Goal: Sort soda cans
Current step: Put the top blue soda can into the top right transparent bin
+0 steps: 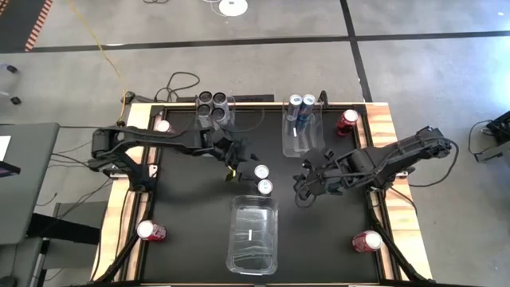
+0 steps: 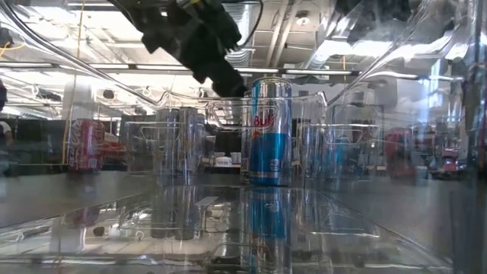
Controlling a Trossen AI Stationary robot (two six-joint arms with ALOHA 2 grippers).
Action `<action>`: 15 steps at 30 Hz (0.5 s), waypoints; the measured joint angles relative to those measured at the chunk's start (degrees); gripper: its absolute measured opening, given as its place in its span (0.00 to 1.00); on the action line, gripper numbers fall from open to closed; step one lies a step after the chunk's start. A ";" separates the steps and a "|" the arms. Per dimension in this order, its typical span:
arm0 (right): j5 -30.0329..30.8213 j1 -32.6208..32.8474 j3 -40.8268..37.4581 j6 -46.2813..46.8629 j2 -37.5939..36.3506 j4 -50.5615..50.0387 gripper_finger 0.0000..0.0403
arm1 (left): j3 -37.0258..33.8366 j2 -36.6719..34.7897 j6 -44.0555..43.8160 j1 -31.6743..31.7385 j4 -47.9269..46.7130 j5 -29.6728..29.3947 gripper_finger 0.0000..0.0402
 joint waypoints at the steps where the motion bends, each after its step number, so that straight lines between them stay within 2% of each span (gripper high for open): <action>1: 0.04 -0.66 0.00 0.45 0.00 0.00 0.69 | 0.45 0.58 -0.09 -0.02 0.55 0.05 0.94; 9: 0.58 -3.31 -1.16 1.11 0.00 0.50 0.69 | 1.20 4.04 1.68 -0.02 5.35 -0.12 0.94; 15: -0.37 -6.89 -3.45 1.69 0.74 5.17 0.69 | 0.61 6.74 -3.30 0.07 5.46 -1.00 0.94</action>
